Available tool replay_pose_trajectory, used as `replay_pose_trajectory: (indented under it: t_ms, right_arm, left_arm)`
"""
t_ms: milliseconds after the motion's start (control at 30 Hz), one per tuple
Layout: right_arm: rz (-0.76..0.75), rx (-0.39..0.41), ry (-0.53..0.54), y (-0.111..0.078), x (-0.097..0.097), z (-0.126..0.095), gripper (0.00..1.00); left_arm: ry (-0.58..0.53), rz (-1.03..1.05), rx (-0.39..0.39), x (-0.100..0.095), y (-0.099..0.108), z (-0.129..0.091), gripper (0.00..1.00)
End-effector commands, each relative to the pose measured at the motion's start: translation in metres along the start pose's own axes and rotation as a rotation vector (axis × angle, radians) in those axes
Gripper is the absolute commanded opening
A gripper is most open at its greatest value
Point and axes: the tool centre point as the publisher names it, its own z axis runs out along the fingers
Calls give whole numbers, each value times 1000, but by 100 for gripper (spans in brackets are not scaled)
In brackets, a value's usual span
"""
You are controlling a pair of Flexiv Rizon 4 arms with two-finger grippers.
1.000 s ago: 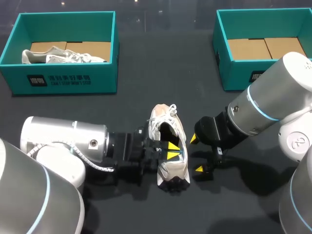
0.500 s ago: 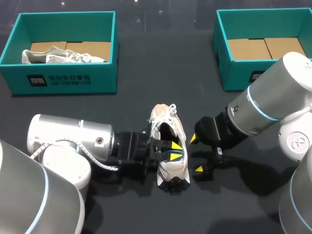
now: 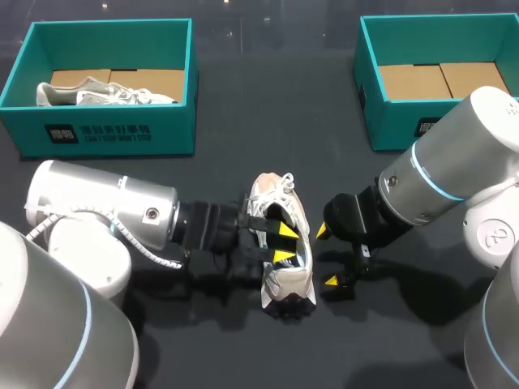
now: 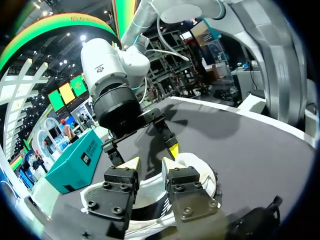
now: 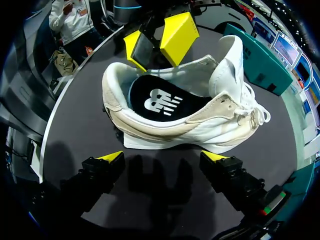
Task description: Take the shoe out of the shoebox, open the shoe tongue, remove and reinsert the insole, then place the shoe into the shoebox
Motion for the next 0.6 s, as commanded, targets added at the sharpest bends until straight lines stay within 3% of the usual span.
replay_pose_trajectory:
  t_ms: [33, 400, 600]
  right_arm:
    - [0, 1, -2, 0, 1, 1, 100]
    - [0, 1, -2, 0, 1, 1, 100]
    - [4, 15, 2, -18, 4, -17, 100]
  left_arm:
    - [39, -1, -12, -4, -2, -9, 28]
    - [164, 28, -58, 1, -7, -25, 26]
    - [251, 56, -100, 4, -10, -40, 27]
